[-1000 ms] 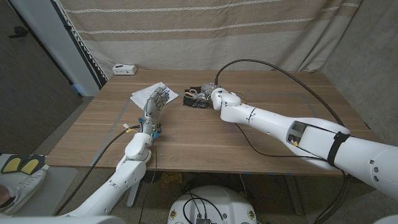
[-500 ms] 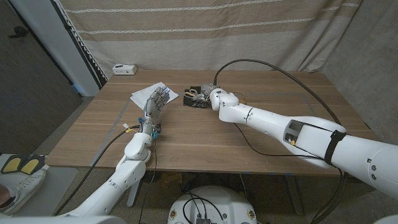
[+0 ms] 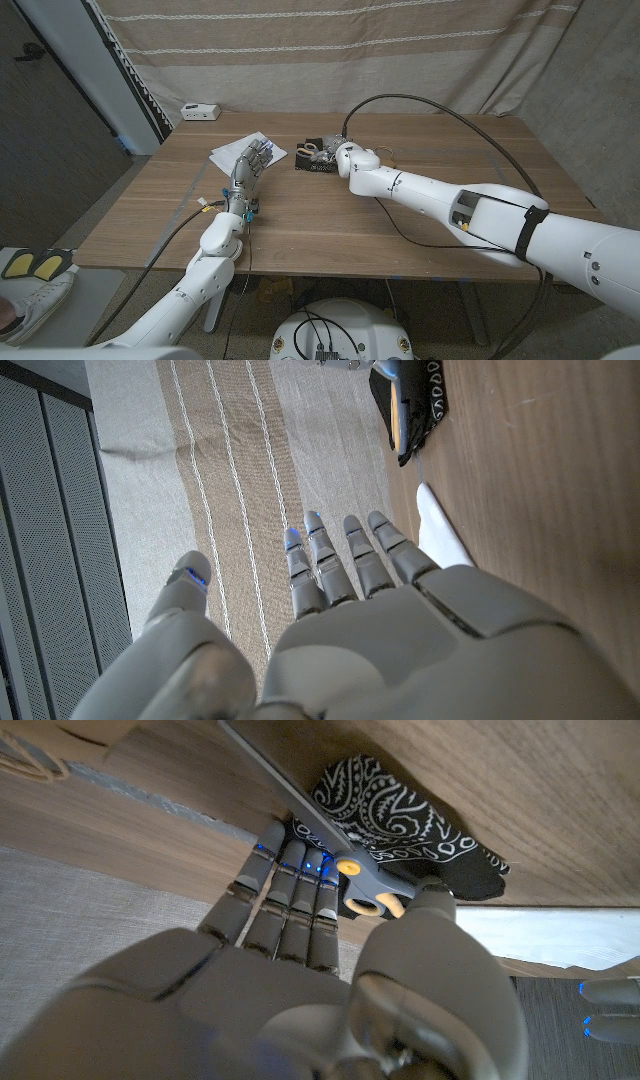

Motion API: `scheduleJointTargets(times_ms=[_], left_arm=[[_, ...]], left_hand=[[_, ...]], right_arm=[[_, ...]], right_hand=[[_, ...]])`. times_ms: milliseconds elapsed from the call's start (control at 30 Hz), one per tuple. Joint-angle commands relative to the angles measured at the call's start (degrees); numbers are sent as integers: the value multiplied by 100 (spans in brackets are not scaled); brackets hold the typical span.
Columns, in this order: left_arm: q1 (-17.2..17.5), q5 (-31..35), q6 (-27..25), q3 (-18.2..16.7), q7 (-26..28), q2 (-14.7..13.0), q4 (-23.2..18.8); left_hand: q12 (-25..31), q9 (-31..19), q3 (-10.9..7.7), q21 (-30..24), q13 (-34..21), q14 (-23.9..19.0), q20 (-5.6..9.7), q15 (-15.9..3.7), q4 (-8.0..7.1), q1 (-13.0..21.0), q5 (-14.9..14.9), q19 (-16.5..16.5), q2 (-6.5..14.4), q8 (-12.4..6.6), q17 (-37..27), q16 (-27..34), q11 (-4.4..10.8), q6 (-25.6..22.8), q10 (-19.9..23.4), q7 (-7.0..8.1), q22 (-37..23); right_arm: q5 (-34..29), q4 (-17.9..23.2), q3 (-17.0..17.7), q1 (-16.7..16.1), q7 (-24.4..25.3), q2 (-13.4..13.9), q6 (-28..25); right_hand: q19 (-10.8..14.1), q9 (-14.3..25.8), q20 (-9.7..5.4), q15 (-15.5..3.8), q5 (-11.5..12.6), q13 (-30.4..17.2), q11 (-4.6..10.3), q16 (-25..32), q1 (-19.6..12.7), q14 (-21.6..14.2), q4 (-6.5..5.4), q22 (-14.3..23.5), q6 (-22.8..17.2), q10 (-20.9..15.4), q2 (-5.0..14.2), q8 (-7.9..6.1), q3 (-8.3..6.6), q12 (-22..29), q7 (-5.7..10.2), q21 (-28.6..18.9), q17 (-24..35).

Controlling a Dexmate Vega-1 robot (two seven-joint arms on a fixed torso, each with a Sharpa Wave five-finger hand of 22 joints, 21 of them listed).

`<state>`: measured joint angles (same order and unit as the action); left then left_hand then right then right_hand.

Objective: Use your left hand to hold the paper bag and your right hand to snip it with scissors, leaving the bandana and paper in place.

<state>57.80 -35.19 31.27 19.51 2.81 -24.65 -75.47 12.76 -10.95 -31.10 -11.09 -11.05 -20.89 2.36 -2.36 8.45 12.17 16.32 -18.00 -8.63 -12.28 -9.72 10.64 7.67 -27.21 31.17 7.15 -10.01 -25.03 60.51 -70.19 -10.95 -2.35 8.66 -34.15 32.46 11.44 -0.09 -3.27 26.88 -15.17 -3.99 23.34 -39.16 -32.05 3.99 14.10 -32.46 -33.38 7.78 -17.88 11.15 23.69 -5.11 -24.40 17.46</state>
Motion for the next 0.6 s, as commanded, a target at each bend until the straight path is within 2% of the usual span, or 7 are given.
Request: scheduleJointTargets(times_ms=[33, 300, 367, 433, 467, 567, 600], left_arm=[[35, 7, -9, -10, 51, -2, -42], [40, 11, -38, -1, 67, 0, -74], [37, 18, -47, 4, 66, -5, -75], [37, 21, -47, 6, 69, -3, -76], [39, 16, -49, 6, 68, -3, -80], [44, 21, -41, 6, 73, 1, -81], [44, 26, -36, 7, 74, 1, -79]], left_hand=[[6, -18, 27, -1, -13, -57, 566, -865, 10, 49, 31, 0, 13, -10, -30, -6, 9, -43, 52, 4, -6], [3, -18, 31, -1, -14, -62, 566, -863, 7, 45, 30, 0, 16, -5, -30, -5, -2, -44, 55, -1, -6], [3, -18, 32, -2, -14, -65, 564, -863, 6, 44, 29, -1, 16, -3, -30, -4, 4, -43, 58, -1, -7], [2, -18, 33, -2, -14, -65, 565, -862, 6, 43, 29, 0, 17, -2, -30, -5, 4, -42, 58, 6, -7], [2, -18, 33, -2, -14, -65, 565, -862, 5, 42, 28, -1, 18, -1, -30, -5, 4, -43, 59, 6, -7], [-1, -19, 36, -3, -14, -63, 562, -864, 3, 38, 27, -2, 20, 2, -30, -6, 25, -43, 59, 6, -7], [-2, -19, 37, -3, -14, -66, 562, -864, 2, 36, 26, -2, 20, 1, -30, -5, 27, -48, 59, 12, -7]], right_arm=[[36, -506, -201, 146, -145, -233, 50], [39, -606, -277, 158, -163, -263, 78], [37, -599, -275, 138, -113, -256, 77], [32, -569, -279, 122, -92, -236, 79], [16, -561, -289, 113, -65, -229, 79], [35, -544, -254, 70, 20, -208, 109], [40, -548, -246, 59, 40, -207, 115]], right_hand=[[-32, 12, -13, -176, -25, -26, 45, 23, -187, 34, 111, -1, -75, -92, 4, 12, -13, 26, 64, -29, 21], [-128, 11, -58, -254, -19, -52, 135, -27, -485, 190, 274, -7, -70, -95, 19, 56, -137, 41, 201, -24, 21], [-144, 29, -71, -288, -15, -74, 181, -25, -646, 209, 344, -6, -115, -163, 66, 46, -222, 82, 330, -38, 27], [-153, 67, -103, -350, -8, -114, 224, 13, -908, 174, 449, 0, -210, -283, 119, 5, -354, 156, 371, -66, 54], [-152, 72, -113, -373, -8, -121, 209, 24, -943, 161, 462, 1, -213, -320, 120, 3, -370, 175, 372, -72, 61], [-156, 124, -174, -500, -14, -182, 291, 123, -1256, 49, 544, 16, -344, -468, 163, -63, -527, 275, 483, -120, 129], [-145, 137, -192, -536, -15, -196, 270, 153, -1329, 7, 561, 20, -371, -508, 164, -78, -560, 300, 490, -136, 146]])
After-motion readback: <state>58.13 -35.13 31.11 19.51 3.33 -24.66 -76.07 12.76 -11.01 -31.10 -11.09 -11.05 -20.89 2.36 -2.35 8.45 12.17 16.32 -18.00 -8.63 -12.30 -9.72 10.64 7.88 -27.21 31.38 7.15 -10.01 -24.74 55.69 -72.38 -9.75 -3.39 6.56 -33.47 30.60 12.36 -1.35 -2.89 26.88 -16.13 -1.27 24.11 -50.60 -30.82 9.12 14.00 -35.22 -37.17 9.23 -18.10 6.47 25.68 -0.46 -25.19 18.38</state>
